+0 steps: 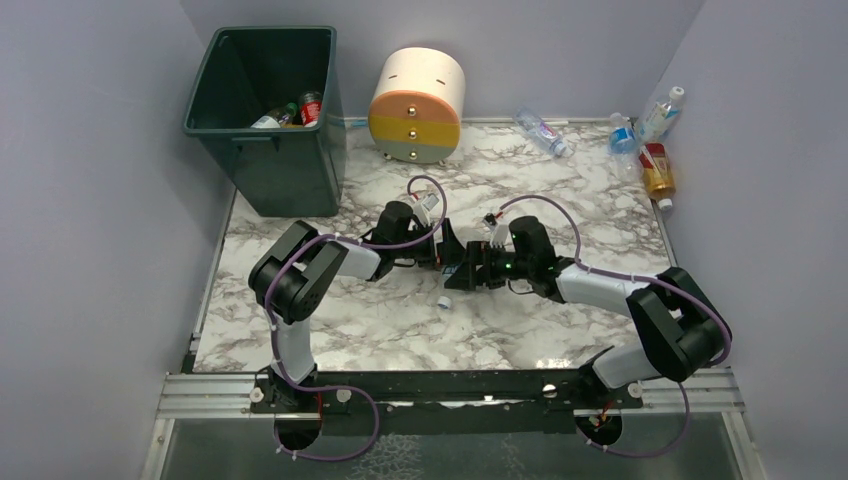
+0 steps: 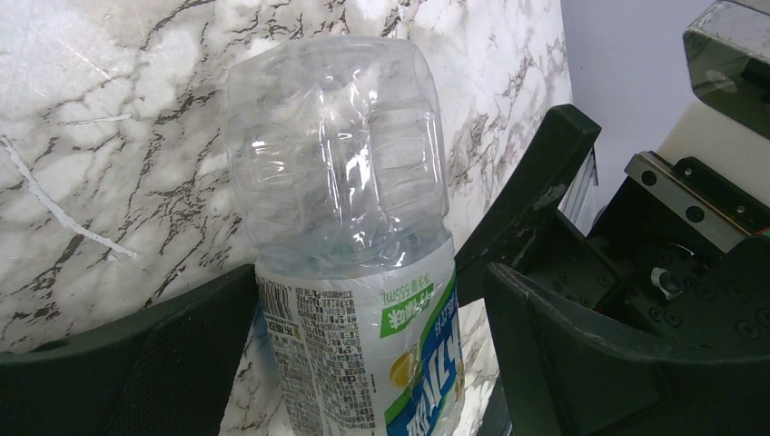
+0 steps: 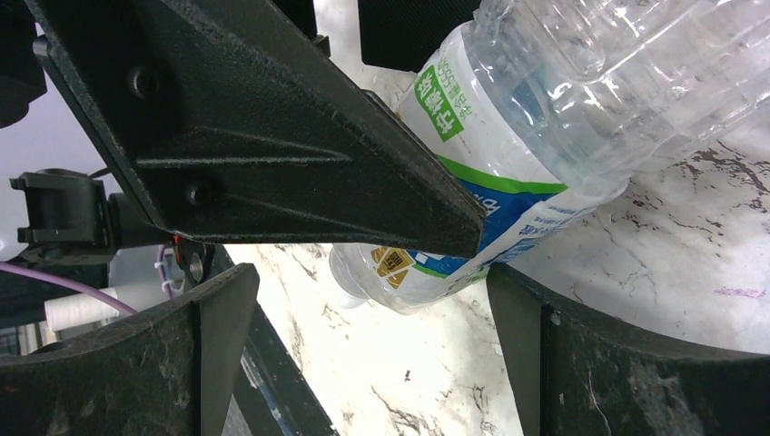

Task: Put the plastic bottles in the bin
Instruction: Pick up the plastic bottle at the center of the board.

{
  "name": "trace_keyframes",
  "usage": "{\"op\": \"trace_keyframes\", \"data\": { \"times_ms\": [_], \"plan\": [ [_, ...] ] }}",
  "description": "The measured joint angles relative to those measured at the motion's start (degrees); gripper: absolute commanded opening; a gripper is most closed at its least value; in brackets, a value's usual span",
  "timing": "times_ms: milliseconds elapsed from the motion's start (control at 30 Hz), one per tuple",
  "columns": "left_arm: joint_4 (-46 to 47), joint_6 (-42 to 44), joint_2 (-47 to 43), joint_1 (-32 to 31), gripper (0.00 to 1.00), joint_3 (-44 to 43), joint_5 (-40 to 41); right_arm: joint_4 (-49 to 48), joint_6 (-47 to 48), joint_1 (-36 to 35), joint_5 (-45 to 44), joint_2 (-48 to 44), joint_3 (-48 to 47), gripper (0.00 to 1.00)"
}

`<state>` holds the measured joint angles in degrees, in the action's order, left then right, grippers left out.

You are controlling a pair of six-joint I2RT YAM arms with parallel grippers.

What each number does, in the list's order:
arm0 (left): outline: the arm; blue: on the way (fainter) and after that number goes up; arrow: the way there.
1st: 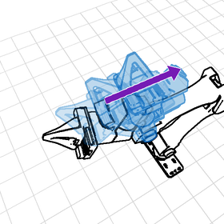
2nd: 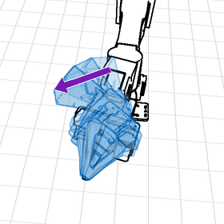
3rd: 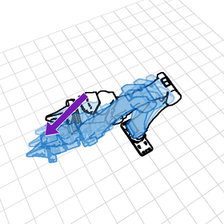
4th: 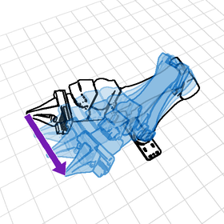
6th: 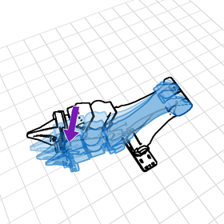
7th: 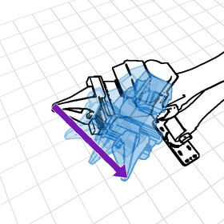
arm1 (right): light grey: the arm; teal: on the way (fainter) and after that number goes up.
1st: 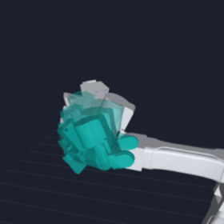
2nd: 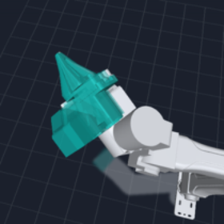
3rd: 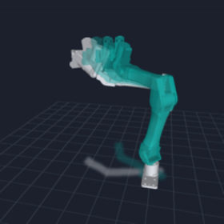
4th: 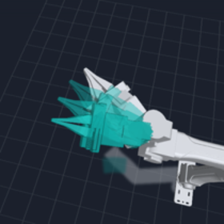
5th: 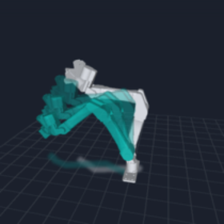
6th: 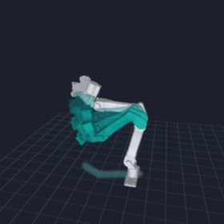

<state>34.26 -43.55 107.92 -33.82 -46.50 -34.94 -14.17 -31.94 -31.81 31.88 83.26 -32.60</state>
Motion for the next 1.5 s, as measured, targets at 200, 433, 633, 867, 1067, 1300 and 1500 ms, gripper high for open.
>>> {"op": "trace_keyframes", "data": {
  "times_ms": [200,433,633,867,1067,1300,1500],
  "plan": [
    [0.04,-0.02,0.00,0.02,0.99,0.00,-0.02,-0.35,-0.02,0.00,0.24,0.13,-0.02,0.99],
    [0.09,-0.04,0.02,0.02,0.99,0.00,-0.07,-0.85,-0.24,0.00,0.48,0.31,-0.02,0.99],
    [0.11,-0.09,0.02,0.07,0.99,0.00,-0.15,-1.14,-0.63,0.00,0.50,0.24,-0.02,0.99],
    [0.11,-0.09,0.04,0.07,0.99,0.00,-0.13,-0.15,-0.61,0.00,0.44,-2.80,-0.02,0.99],
    [0.11,-0.20,0.13,0.07,0.99,-0.13,-0.07,0.96,-0.70,0.00,0.39,-6.71,-0.02,0.99],
    [0.22,-1.09,0.63,0.07,0.99,-0.76,0.94,4.52,-0.68,0.00,-0.17,-11.98,0.11,0.99],
    [-1.22,-1.25,2.14,-1.27,0.99,-3.63,2.21,8.50,-0.61,0.00,-1.31,-19.02,0.20,0.99]
  ]
}}
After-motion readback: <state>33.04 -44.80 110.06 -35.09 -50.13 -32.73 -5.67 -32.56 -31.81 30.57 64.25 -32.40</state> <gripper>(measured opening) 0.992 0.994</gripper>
